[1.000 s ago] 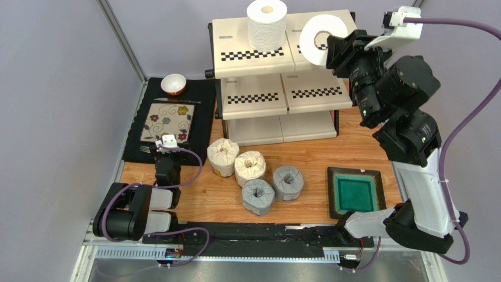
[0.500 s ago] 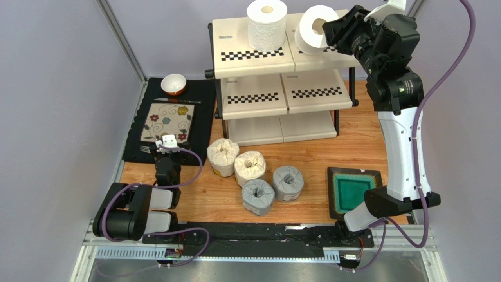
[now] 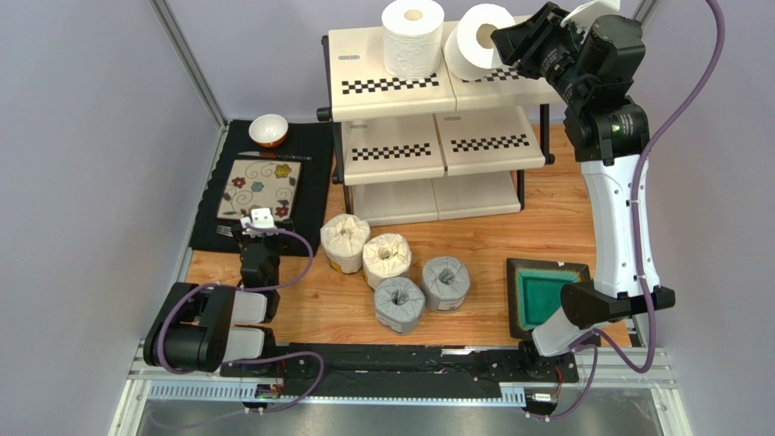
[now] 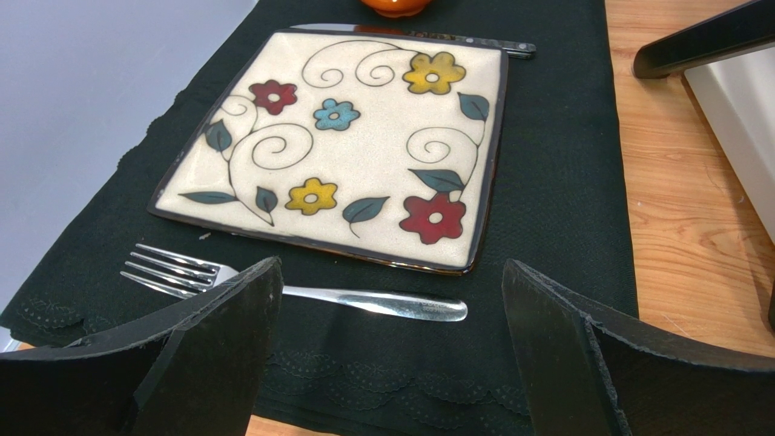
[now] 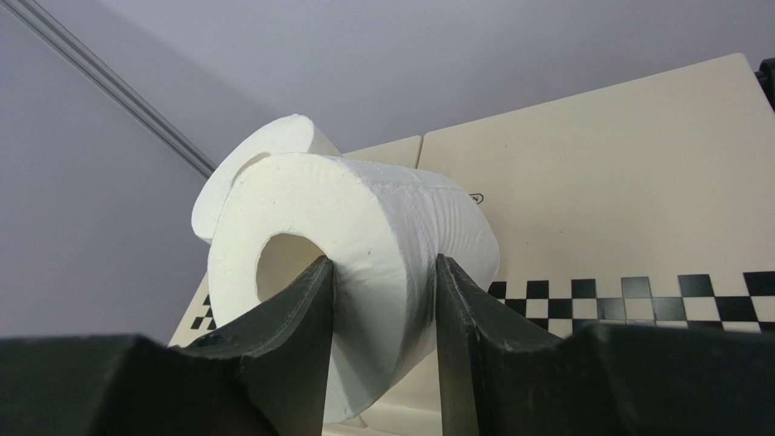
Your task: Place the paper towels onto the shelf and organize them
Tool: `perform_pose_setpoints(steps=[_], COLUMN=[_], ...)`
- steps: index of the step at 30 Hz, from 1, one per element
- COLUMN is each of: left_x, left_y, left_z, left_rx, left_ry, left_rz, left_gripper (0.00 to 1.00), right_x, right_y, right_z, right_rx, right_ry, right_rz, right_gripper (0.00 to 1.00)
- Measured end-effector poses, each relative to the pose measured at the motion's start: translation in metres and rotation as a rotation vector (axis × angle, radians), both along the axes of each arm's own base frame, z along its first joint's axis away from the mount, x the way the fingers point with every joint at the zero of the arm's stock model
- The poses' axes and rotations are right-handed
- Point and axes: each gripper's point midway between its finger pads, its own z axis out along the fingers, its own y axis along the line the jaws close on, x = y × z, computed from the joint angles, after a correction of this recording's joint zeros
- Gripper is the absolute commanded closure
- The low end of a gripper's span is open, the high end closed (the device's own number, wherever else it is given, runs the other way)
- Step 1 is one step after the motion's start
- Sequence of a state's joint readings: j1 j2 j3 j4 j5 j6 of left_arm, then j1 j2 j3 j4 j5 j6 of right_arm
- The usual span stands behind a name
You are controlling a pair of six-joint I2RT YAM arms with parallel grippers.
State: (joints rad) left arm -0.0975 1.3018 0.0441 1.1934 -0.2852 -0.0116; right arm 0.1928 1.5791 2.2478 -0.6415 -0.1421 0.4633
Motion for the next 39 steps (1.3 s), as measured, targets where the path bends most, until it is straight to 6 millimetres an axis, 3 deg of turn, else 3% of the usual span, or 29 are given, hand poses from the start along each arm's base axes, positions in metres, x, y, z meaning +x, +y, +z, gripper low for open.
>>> perform_pose_setpoints(steps=[7,19,22,23,26,35,39], left_x=[0.000,0.000,0.000,0.000,0.000,0.000,0.000], left_y=[0.000,0.000,0.000,0.000,0.000,0.000,0.000], left_z=[0.000,0.000,0.000,0.000,0.000,0.000,0.000], left_rx=[0.000,0.000,0.000,0.000,0.000,0.000,0.000], left_ry=[0.000,0.000,0.000,0.000,0.000,0.000,0.000], left_rz=[0.000,0.000,0.000,0.000,0.000,0.000,0.000], left_gripper=[0.01,0.01,0.01,0.01,0.01,0.01,0.01], right_x=[0.015,0.017,0.017,0.017,0.018,0.022,0.024], right_y=[0.002,-0.002,-0.002,-0.002,-0.002,-0.002,-0.003], right_z=[-0.011,-0.011,-0.011,-0.011,-0.012,-0.012,-0.011], right_rx=[-0.001,-0.002,-0.002,-0.002,-0.002,0.001,0.004], right_ry=[0.024,0.022,0.022,0.022,0.022,0.013,0.002], right_rz=[0.002,-0.010,-0.012,-0.012,-0.015,-0.015,-0.023], right_gripper=[0.87,0.87,0.79,0.72,0.62,0.44,0.41])
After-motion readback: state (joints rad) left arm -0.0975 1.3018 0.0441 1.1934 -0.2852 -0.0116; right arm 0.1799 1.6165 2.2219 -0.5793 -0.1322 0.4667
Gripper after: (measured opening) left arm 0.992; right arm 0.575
